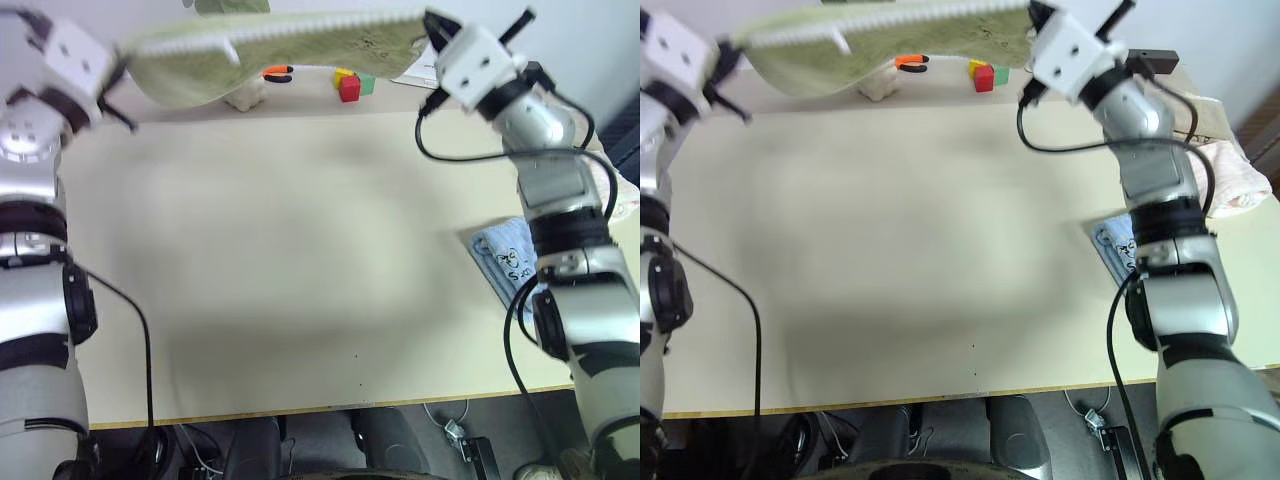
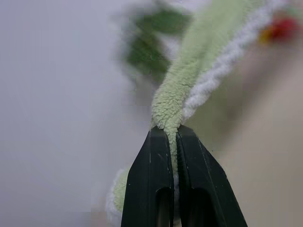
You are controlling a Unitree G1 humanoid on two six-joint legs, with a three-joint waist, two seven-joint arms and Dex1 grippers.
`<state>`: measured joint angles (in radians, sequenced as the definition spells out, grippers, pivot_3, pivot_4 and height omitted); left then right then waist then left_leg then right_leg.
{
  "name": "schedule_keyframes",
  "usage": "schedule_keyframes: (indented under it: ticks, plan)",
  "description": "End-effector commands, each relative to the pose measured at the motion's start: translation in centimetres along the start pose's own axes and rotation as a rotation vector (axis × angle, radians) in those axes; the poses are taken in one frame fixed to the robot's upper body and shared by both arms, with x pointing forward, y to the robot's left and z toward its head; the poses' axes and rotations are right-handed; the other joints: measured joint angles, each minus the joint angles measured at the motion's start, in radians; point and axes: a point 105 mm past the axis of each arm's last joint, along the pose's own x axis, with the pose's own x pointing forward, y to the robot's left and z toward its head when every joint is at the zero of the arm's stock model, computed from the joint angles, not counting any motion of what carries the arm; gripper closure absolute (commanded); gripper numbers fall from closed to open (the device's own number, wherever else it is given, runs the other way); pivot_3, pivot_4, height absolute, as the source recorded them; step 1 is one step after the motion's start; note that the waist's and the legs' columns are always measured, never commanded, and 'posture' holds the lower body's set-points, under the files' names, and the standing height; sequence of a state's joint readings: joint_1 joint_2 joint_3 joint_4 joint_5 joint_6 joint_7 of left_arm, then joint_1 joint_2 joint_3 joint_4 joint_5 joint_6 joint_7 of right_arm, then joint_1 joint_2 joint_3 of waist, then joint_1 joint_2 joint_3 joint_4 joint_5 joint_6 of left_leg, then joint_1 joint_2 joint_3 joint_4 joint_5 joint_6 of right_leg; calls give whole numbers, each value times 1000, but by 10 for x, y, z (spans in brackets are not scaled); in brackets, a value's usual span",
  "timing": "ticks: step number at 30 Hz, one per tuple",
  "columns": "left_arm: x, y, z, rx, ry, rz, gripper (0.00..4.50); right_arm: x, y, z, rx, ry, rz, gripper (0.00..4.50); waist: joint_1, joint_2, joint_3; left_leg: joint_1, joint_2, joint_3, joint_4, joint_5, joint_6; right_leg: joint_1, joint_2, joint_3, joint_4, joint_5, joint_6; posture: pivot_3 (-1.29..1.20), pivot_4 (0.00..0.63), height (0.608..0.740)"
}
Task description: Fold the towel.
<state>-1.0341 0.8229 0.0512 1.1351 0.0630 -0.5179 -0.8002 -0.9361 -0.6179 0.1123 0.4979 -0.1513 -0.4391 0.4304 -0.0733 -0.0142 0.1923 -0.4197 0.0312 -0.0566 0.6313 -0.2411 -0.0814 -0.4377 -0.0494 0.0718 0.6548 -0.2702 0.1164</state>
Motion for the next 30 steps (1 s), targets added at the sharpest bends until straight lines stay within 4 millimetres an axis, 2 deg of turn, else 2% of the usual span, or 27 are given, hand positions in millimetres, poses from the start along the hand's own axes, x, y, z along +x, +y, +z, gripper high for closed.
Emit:
schedule_keyframes:
  ticks: [1,3,5,6,13,16,19,22,29,30]
  plan:
    - [-18,-6,-2,58,-7,-118,4466,-14,10,8,29,-24,89,4500,1,-1,1,1,0,0,1,-1,1,1,0,0,3,0,0,0,150,740]
    - [-32,-32,-24,71,54,-257,4466,-45,55,-10,33,57,317,4500,5,-1,1,2,0,-1,3,0,1,0,0,0,8,0,0,0,150,740]
    - [-46,-51,-38,66,93,-362,4466,-72,75,-17,100,111,440,4500,8,-1,0,8,0,-2,3,0,1,6,1,0,8,0,-1,0,150,740]
    - [-51,-56,-40,61,100,-397,4466,-81,76,-19,120,134,471,4500,9,-1,1,12,0,-2,2,-1,2,11,1,0,7,0,-1,0,150,740]
    - [-83,-84,-46,30,155,-635,4466,-132,76,-23,165,253,712,4500,5,-1,1,13,1,-3,6,-1,3,12,2,1,10,0,-1,0,150,740]
    - [-91,-90,-45,22,167,-680,4466,-135,76,-20,193,255,721,4500,3,-1,1,14,1,-2,6,-3,5,12,2,1,10,0,-1,0,150,740]
    - [-88,-93,-44,16,165,-658,4466,-124,80,-16,241,226,652,4500,6,-1,1,14,1,-3,8,-3,5,12,3,1,11,0,-1,0,150,740]
    - [-86,-96,-43,13,158,-645,4500,-114,89,-12,310,200,621,3670,6,-1,1,13,1,-3,12,-4,7,13,3,1,11,0,-1,0,150,740]
    - [-81,-95,-36,5,140,-612,4500,-100,131,-8,287,177,672,227,9,-1,1,13,1,-3,14,-5,8,14,3,1,11,0,-1,0,150,740]
    - [-80,-95,-34,6,134,-607,4500,-94,133,-9,296,178,655,107,9,-1,1,13,1,-3,14,-5,8,13,3,1,11,0,-1,0,150,740]
